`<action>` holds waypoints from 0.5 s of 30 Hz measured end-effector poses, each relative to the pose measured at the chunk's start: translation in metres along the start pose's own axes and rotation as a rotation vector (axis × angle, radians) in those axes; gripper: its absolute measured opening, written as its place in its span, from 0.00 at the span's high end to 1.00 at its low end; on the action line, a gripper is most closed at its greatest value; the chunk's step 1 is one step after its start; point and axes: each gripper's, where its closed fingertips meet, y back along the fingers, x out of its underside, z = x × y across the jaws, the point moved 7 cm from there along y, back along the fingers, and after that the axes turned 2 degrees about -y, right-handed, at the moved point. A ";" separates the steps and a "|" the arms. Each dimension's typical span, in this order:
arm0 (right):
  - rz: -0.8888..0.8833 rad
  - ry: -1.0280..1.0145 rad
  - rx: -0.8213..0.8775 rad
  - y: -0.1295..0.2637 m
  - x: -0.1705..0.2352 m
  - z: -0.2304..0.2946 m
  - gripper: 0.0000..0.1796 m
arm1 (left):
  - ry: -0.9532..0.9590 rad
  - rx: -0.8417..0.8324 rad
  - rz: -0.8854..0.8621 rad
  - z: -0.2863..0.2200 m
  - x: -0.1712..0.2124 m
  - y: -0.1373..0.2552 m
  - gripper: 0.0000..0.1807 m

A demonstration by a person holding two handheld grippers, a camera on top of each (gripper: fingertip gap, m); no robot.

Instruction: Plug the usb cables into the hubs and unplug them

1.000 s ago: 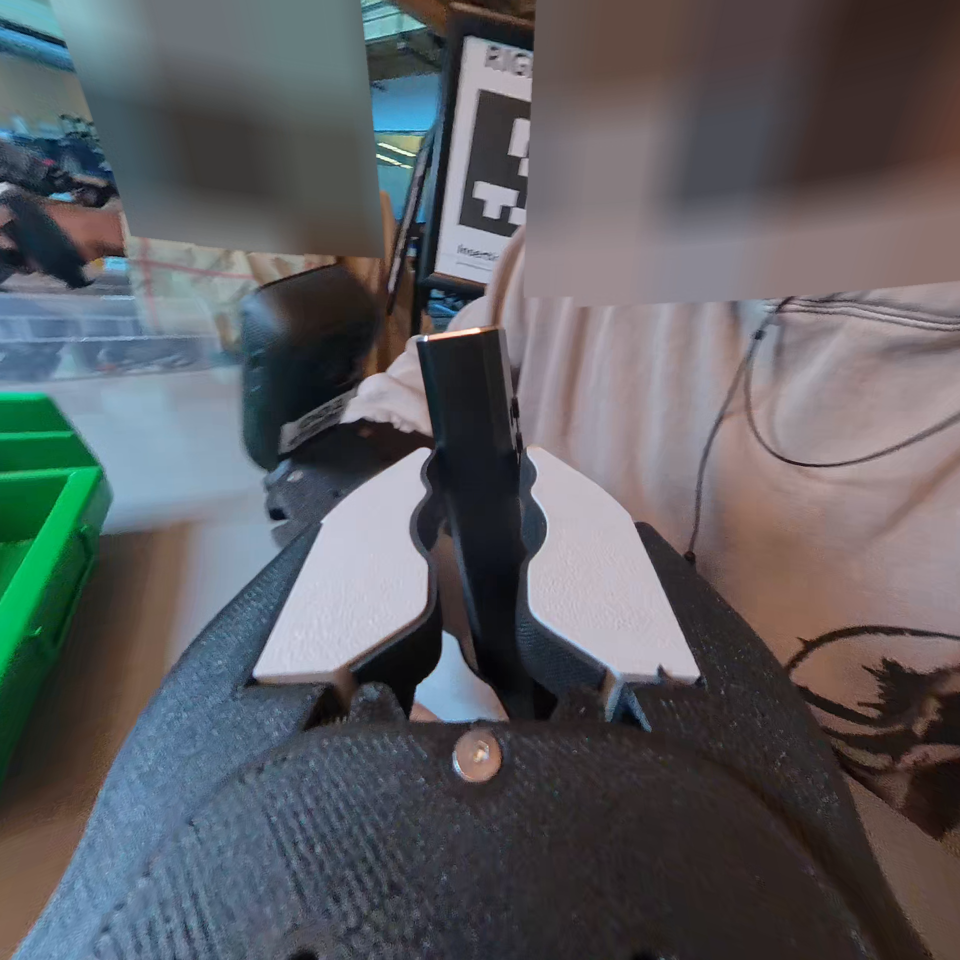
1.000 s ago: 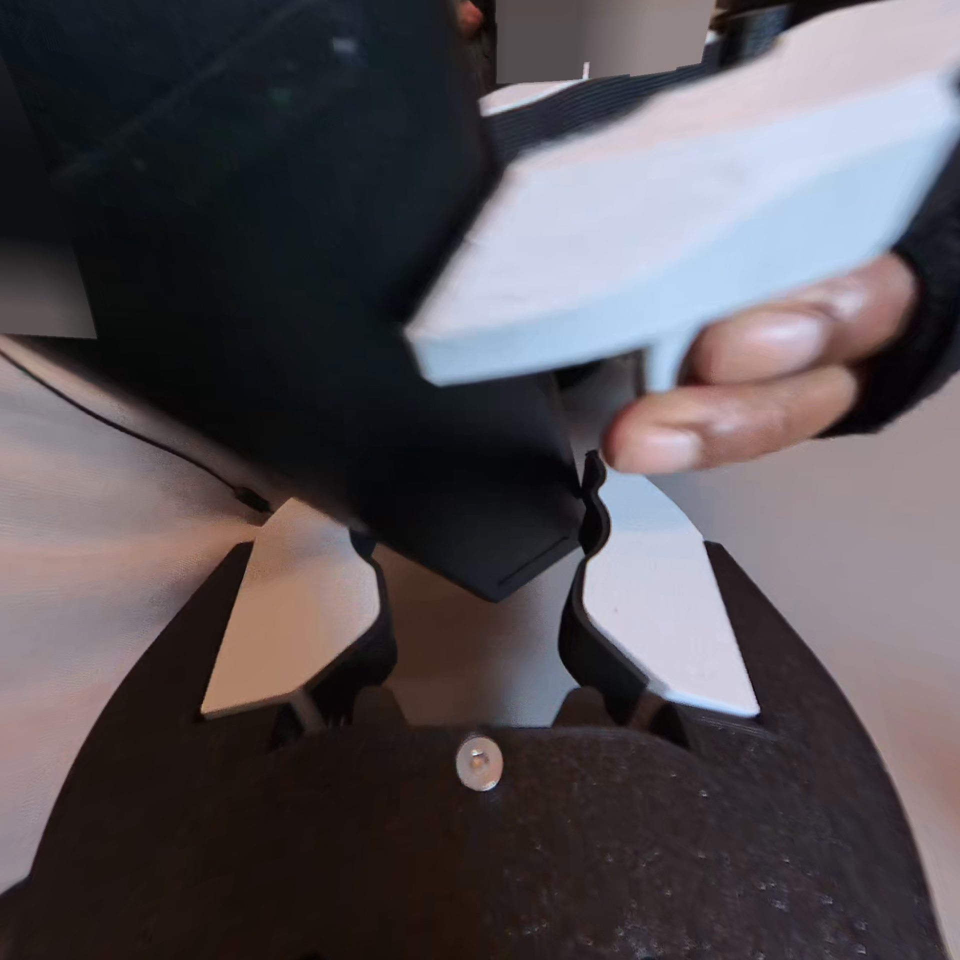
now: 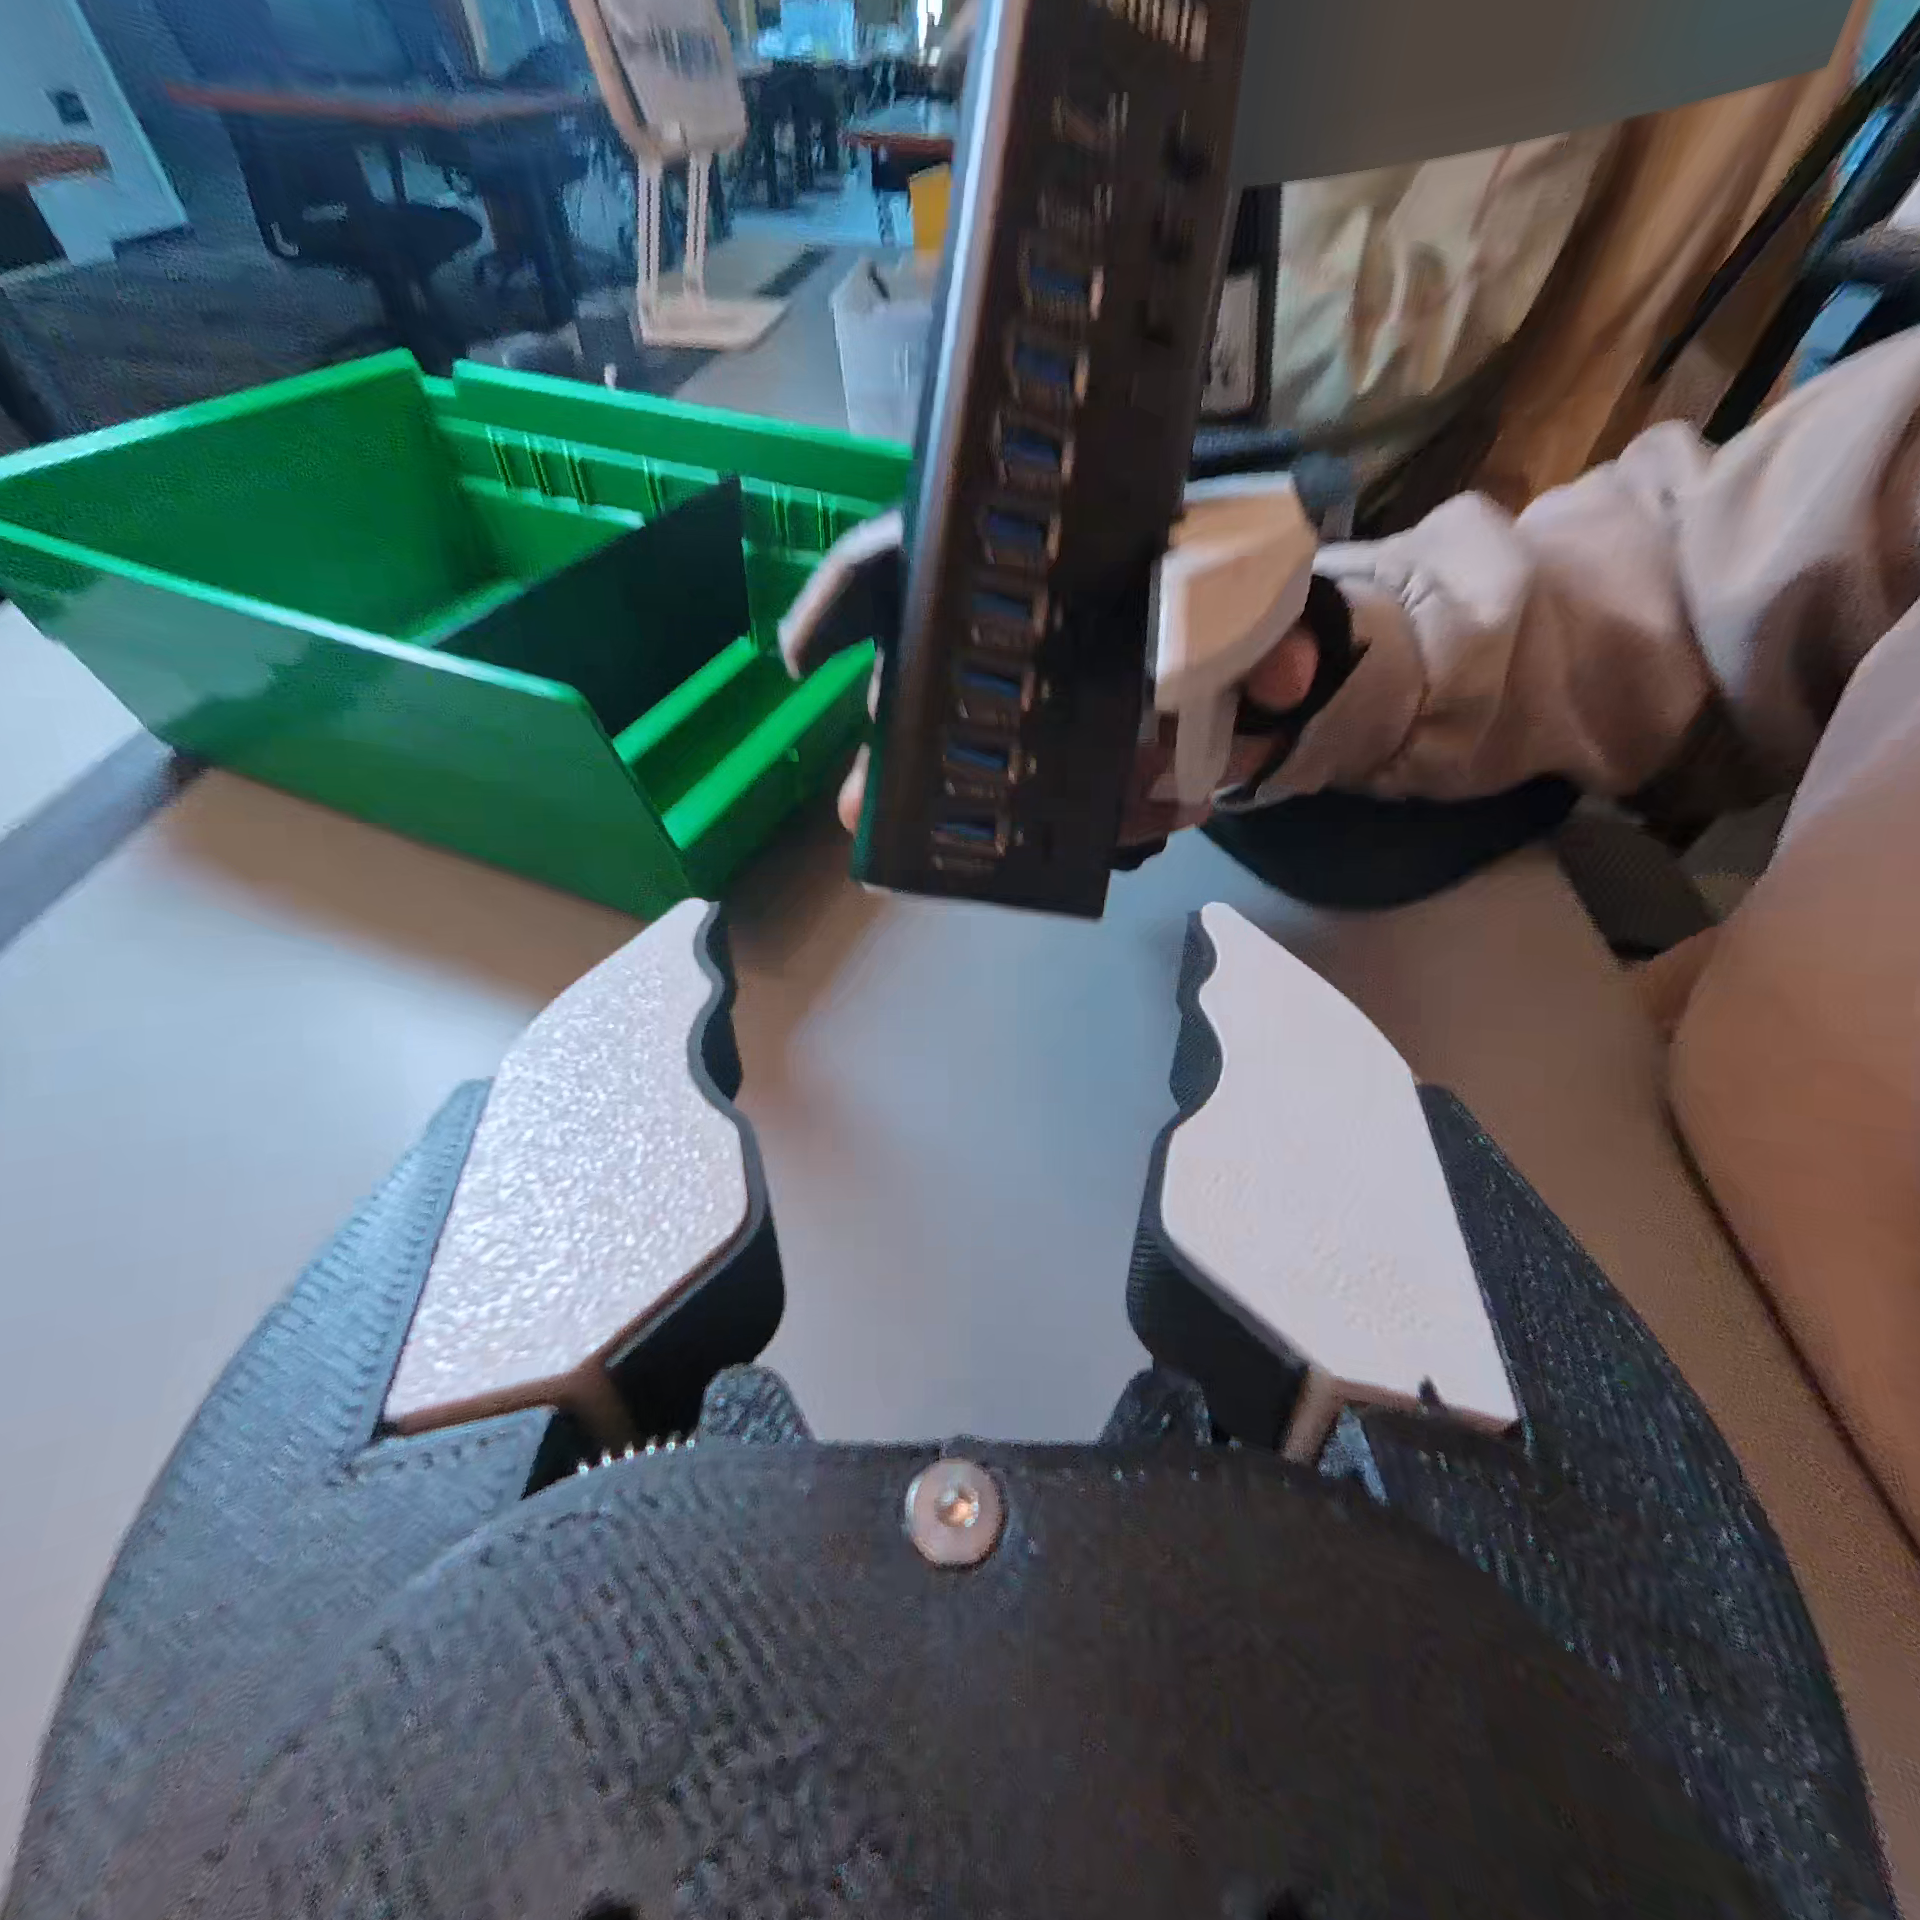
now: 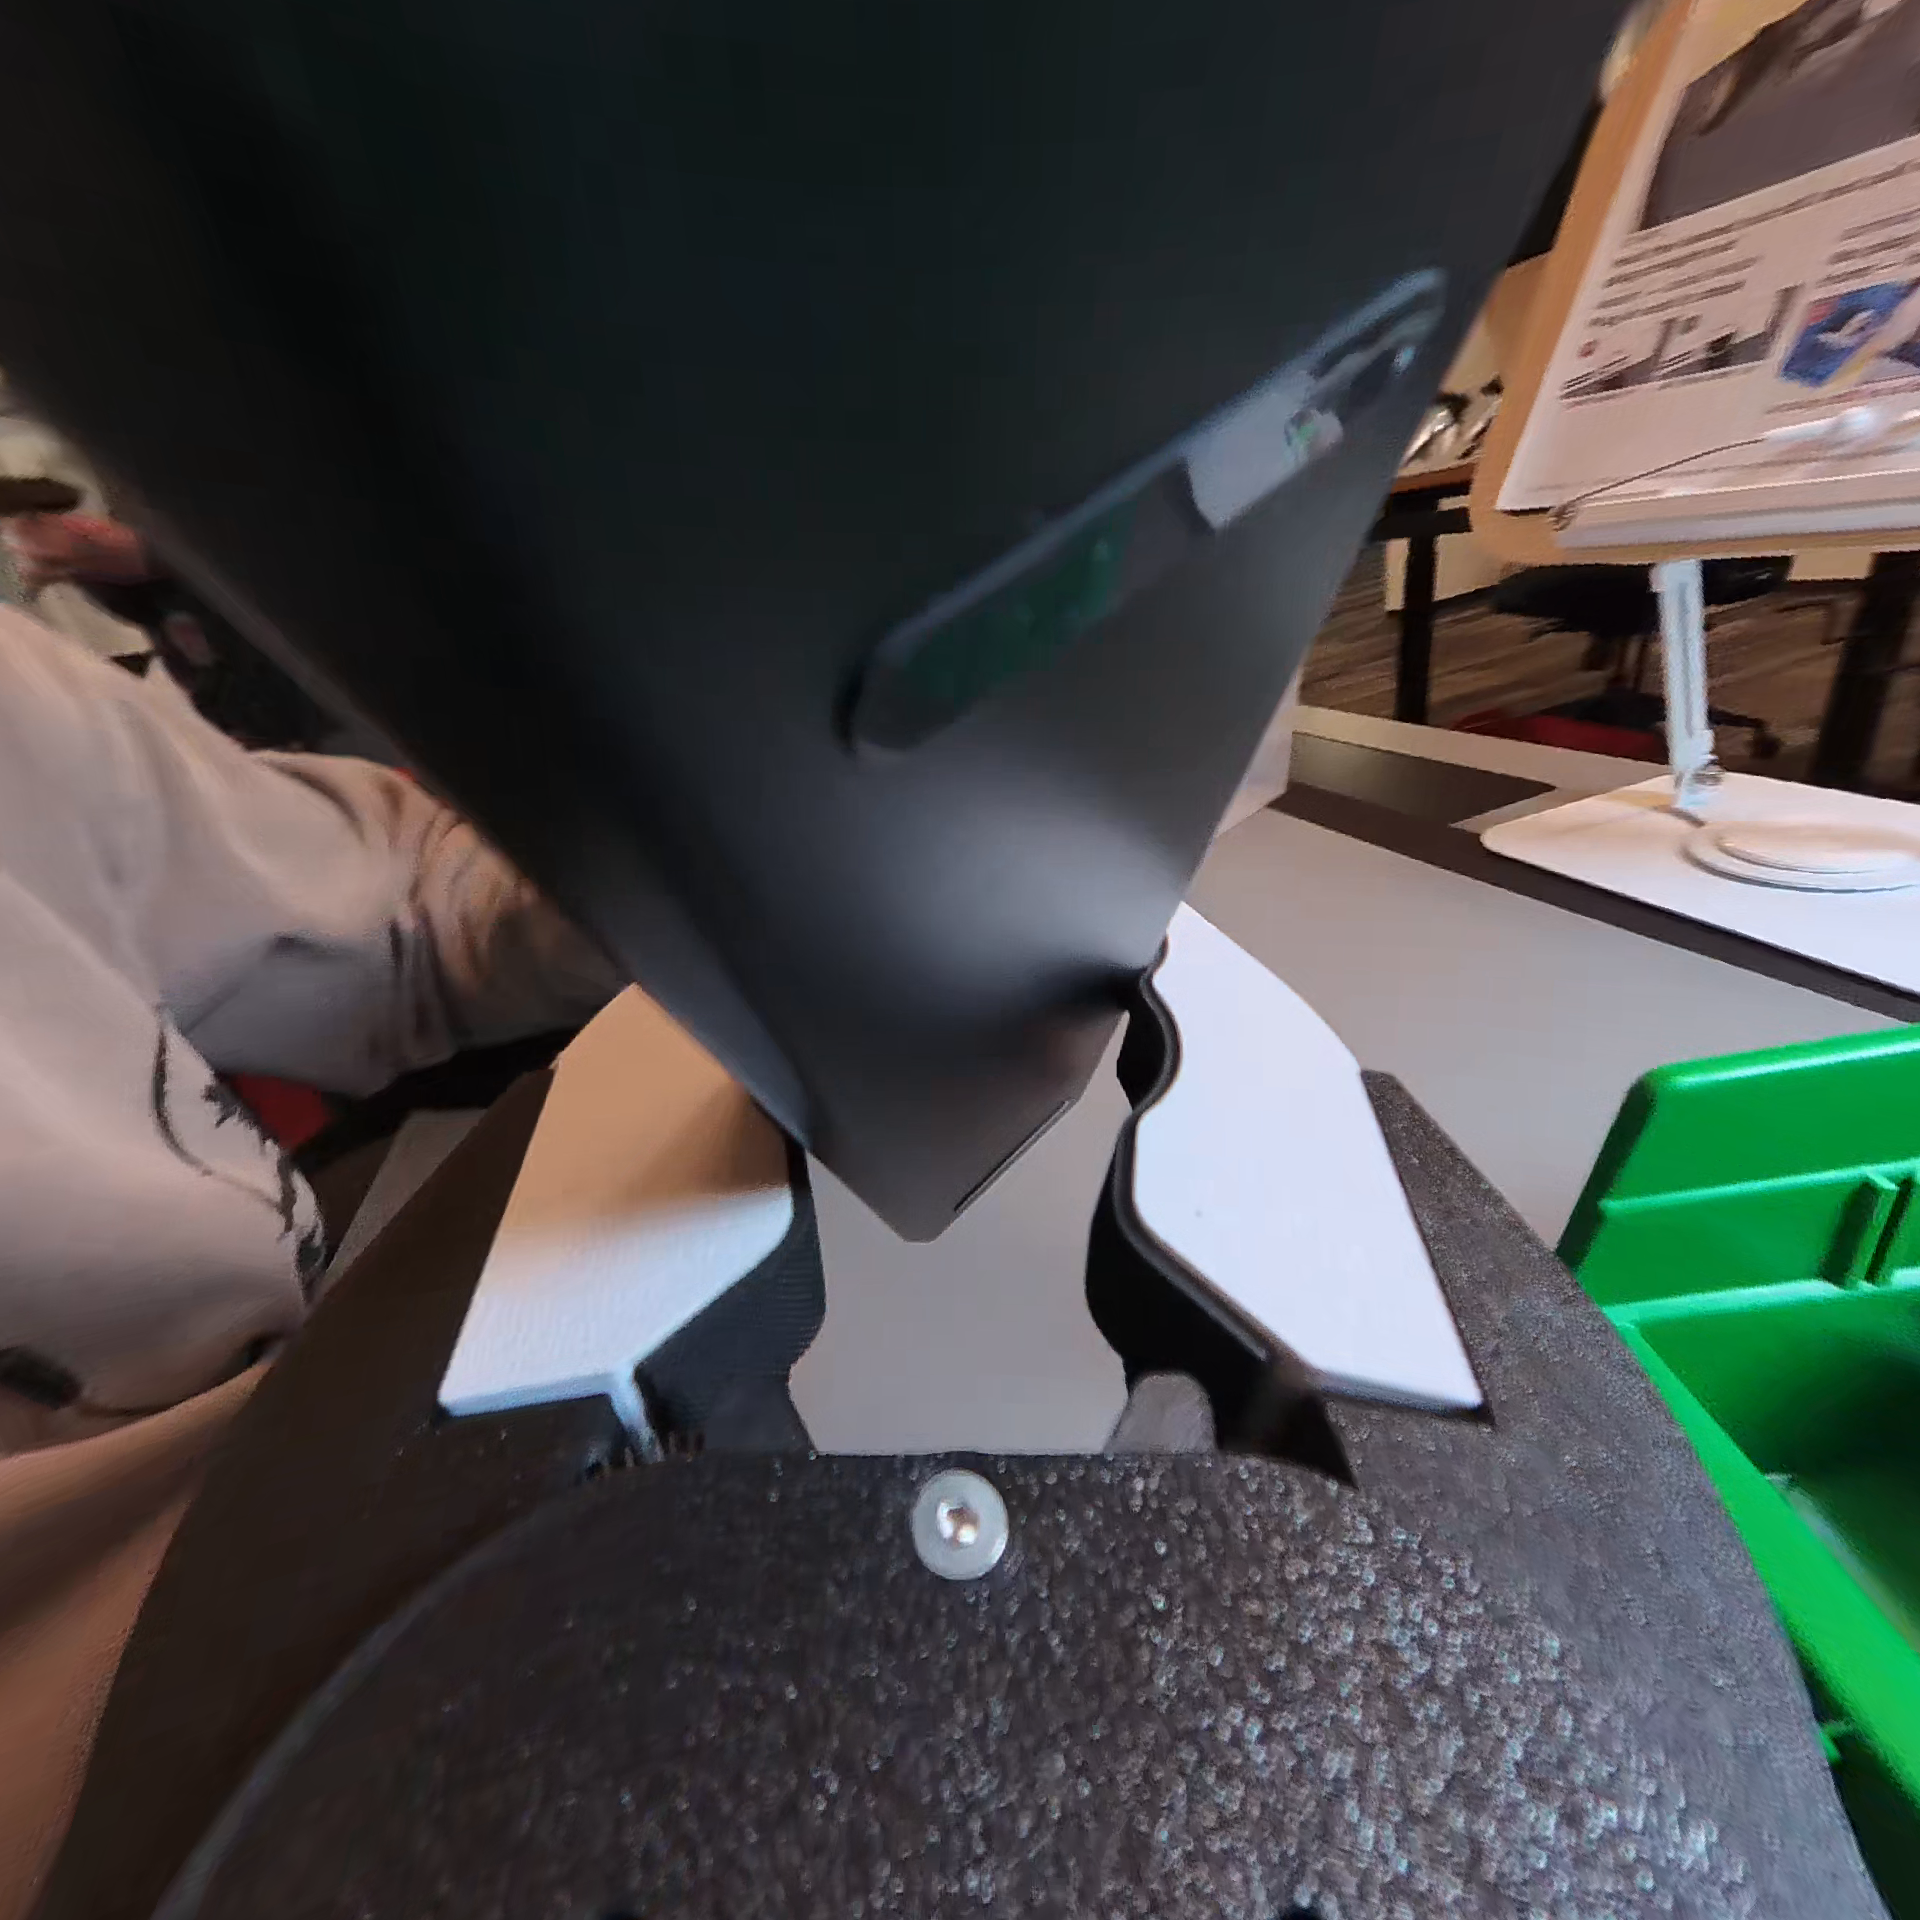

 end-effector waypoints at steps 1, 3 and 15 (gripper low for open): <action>-0.020 -0.007 0.014 -0.002 0.001 0.001 0.65 | 0.002 -0.012 0.028 -0.005 0.010 -0.005 0.54; -0.044 -0.016 0.038 -0.008 0.006 0.005 0.65 | 0.037 -0.028 0.057 -0.011 0.024 -0.015 0.52; -0.030 0.046 0.026 -0.022 0.012 0.029 0.65 | -0.087 -0.066 0.066 -0.024 0.025 -0.018 0.66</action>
